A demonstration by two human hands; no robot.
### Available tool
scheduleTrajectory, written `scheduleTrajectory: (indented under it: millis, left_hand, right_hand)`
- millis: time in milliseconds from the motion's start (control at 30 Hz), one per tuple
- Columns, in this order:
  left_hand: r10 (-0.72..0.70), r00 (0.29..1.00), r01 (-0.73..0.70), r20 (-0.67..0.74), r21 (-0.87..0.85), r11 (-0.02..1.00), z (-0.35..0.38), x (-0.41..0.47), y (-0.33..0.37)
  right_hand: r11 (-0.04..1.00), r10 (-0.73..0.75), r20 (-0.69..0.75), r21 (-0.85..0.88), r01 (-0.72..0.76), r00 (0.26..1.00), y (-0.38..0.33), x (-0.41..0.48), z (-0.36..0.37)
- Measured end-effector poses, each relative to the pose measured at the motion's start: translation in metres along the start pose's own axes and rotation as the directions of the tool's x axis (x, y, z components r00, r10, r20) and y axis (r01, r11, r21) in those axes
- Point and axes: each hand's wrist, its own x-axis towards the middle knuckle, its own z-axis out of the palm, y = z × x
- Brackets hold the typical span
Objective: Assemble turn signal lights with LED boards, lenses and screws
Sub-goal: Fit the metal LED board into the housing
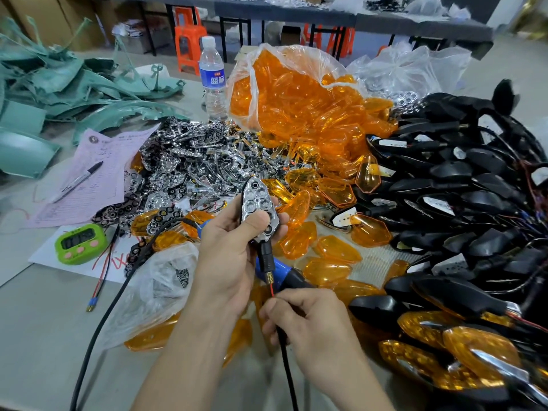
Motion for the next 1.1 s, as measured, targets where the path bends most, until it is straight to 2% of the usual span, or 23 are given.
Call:
scheduleTrajectory:
  millis: [67,100,300,567,733,867,933,1000,1100]
  left_hand:
    - [0.005,1.0,-0.005,-0.008,0.004,1.0,-0.002,0.001,0.002]
    - [0.005,1.0,-0.005,-0.009,0.005,1.0,-0.003,0.001,0.002]
    - [0.003,0.999,-0.004,0.035,0.034,0.999,0.0,-0.002,-0.002]
    - [0.018,0.998,-0.029,0.057,0.187,0.982,0.002,-0.005,-0.004]
    - [0.005,0.998,-0.019,0.06,0.229,0.973,0.001,-0.006,-0.006]
    - [-0.052,0.992,0.031,0.113,0.183,0.983,0.0,-0.007,-0.007]
    - [-0.108,0.983,0.094,0.146,0.102,0.99,-0.001,-0.007,-0.005]
    - [-0.139,0.977,0.136,0.16,0.032,0.99,-0.002,-0.007,-0.003]
    - [-0.143,0.98,0.142,0.139,0.017,0.99,-0.003,-0.005,-0.003]
  right_hand:
    - [0.995,0.015,0.079,-0.097,-0.008,0.997,0.004,-0.001,-0.002]
    - [0.996,0.015,0.088,-0.088,-0.007,0.996,0.004,-0.001,-0.002]
    - [0.987,-0.018,-0.054,0.159,0.027,0.998,0.002,0.002,0.005]
    - [0.98,-0.021,-0.157,0.19,0.051,0.987,0.005,-0.001,0.011]
    - [0.981,0.053,-0.285,0.194,0.003,0.957,0.004,-0.004,0.017]
    - [0.988,0.083,-0.395,0.151,-0.025,0.915,0.001,-0.003,0.021]
    - [0.991,0.065,-0.441,0.13,-0.008,0.895,0.001,-0.002,0.019]
    - [0.99,0.049,-0.448,0.138,0.015,0.893,0.001,-0.001,0.016]
    - [0.989,0.054,-0.415,0.149,0.009,0.908,0.002,0.0,0.014]
